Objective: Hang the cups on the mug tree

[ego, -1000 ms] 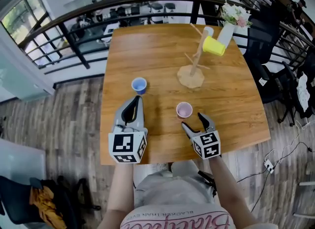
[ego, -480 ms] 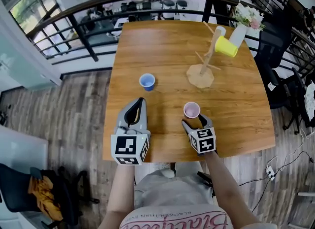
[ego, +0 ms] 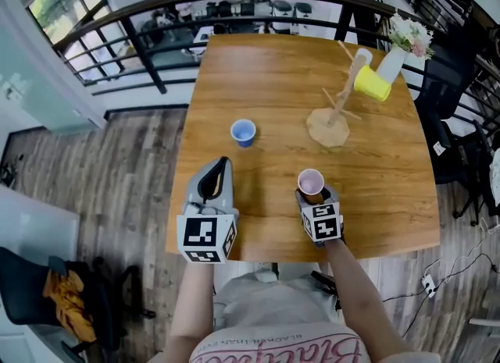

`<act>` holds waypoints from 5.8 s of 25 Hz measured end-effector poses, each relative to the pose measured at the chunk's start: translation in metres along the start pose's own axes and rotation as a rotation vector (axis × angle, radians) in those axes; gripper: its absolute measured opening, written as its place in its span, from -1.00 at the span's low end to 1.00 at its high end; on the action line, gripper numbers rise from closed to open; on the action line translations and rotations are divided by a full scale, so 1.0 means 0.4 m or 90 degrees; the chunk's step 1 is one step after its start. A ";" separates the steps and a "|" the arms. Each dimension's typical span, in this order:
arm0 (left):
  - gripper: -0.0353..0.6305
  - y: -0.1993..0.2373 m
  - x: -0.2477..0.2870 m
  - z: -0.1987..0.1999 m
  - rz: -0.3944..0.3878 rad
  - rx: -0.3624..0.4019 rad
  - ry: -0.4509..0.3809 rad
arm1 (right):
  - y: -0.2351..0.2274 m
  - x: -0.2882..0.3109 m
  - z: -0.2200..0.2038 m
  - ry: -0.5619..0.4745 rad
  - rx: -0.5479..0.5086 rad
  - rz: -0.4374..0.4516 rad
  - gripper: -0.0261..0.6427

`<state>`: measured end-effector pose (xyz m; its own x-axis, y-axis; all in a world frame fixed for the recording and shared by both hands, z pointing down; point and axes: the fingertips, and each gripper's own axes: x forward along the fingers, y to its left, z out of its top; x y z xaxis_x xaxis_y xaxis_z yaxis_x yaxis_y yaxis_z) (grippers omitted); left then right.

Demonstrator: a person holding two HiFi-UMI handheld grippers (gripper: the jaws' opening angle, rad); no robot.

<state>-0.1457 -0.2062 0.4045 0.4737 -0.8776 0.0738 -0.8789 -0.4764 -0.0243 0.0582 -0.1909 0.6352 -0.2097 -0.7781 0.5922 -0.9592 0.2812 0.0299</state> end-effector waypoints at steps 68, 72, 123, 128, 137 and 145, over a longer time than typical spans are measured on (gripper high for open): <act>-0.85 -0.055 0.176 0.105 -0.005 0.006 -0.015 | -0.541 -0.010 0.266 0.177 -0.331 -0.234 -0.17; -0.85 -0.054 0.172 0.102 -0.003 0.004 -0.013 | -0.515 0.003 0.291 0.171 -0.417 -0.239 -0.17; -0.85 0.004 0.068 0.112 0.052 0.004 -0.026 | -0.107 -0.104 0.450 -0.079 -0.412 -0.033 0.20; -0.85 0.023 0.046 0.110 0.064 0.003 -0.025 | -0.038 -0.104 0.463 -0.112 -0.273 0.048 0.20; -0.85 0.077 -0.012 0.093 0.099 -0.007 -0.017 | 0.058 -0.056 0.430 -0.128 -0.124 0.133 0.20; -0.85 0.127 -0.061 0.065 0.126 -0.012 -0.002 | 0.146 0.001 0.405 -0.117 -0.102 0.153 0.19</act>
<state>-0.2006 -0.2104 0.3755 0.2909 -0.9544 0.0668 -0.9560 -0.2927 -0.0188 -0.0287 -0.2659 0.5068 -0.4707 -0.7633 0.4425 -0.8392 0.5422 0.0427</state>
